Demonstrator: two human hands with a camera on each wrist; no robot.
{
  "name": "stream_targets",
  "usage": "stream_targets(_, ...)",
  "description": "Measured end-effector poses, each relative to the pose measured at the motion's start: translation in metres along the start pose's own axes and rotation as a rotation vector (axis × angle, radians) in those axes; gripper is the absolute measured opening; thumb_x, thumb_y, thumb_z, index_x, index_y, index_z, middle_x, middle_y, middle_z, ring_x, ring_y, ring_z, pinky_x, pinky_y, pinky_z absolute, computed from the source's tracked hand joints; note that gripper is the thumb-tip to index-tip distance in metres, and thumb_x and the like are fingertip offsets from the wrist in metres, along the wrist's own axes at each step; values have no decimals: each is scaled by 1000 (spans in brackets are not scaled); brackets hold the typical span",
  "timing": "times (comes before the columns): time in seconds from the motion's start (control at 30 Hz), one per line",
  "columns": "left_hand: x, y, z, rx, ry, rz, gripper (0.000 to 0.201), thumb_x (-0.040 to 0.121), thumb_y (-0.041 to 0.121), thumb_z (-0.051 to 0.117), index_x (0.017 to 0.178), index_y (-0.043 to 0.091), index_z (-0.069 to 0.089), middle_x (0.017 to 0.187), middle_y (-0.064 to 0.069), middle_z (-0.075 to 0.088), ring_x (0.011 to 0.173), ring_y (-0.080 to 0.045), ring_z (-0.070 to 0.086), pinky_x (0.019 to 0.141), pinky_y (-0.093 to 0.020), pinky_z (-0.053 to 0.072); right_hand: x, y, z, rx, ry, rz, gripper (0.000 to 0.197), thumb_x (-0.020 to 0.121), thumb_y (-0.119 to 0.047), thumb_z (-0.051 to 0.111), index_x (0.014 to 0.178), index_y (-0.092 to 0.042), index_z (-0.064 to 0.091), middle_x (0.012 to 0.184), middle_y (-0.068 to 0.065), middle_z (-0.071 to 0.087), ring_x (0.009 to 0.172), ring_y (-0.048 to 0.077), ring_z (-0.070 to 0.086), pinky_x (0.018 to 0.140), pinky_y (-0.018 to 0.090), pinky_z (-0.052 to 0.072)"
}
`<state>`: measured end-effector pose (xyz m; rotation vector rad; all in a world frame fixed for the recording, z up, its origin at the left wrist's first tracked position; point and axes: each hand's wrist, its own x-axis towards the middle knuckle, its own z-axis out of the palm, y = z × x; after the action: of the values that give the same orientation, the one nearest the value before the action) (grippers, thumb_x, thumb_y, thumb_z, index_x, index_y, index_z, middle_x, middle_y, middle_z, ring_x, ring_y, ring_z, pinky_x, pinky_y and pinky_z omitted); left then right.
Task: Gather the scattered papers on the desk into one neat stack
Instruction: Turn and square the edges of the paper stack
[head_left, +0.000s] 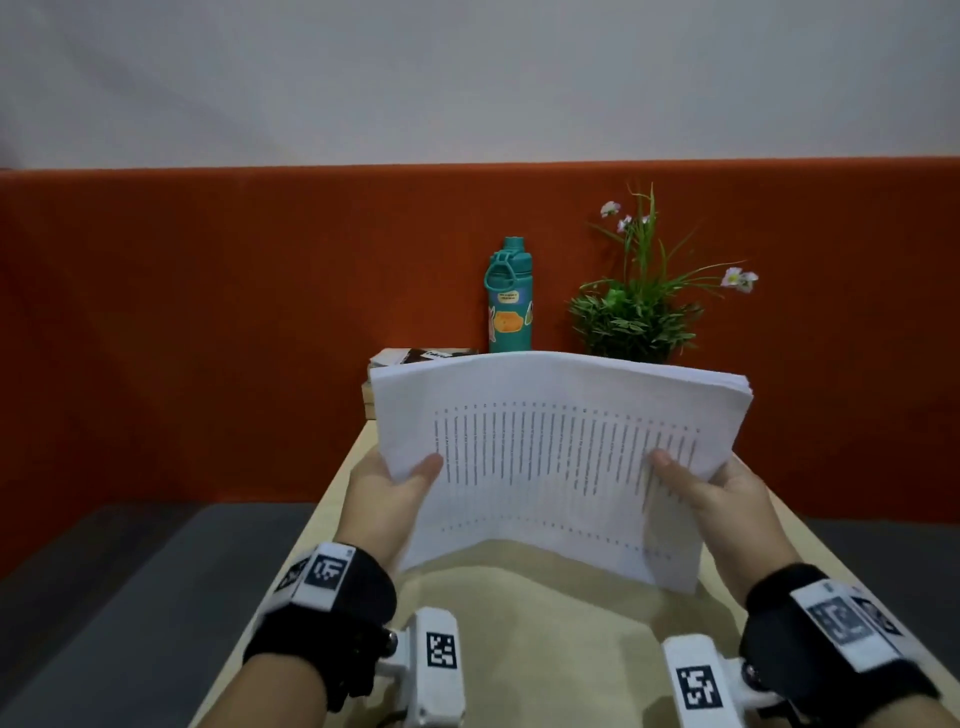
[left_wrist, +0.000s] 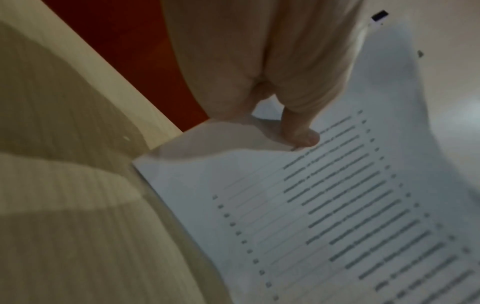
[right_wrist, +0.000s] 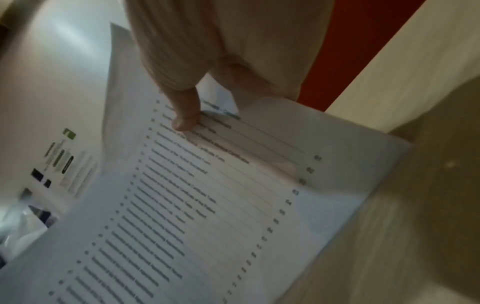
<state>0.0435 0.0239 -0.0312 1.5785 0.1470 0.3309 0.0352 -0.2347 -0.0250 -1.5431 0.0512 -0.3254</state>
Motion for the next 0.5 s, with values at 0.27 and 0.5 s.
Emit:
stream_targets(0.27, -6, 62, -11, 626, 465, 601, 83, 70, 36, 77, 139, 18, 34, 134, -2, 43, 128, -21, 39, 106, -41, 26, 8, -106, 2, -505, -87, -458, 16, 83, -18, 70, 97, -24, 65, 94, -5, 68, 87, 15, 65, 77, 30, 51)
stream_targets(0.5, -12, 97, 7, 424, 2, 536, 29, 77, 36, 63, 94, 13, 66, 92, -7, 72, 89, -28, 66, 77, -40, 55, -10, -174, 49, -1046, -7, -865, 20, 80, -39, 67, 90, -25, 57, 89, -9, 60, 99, 23, 55, 84, 33, 32)
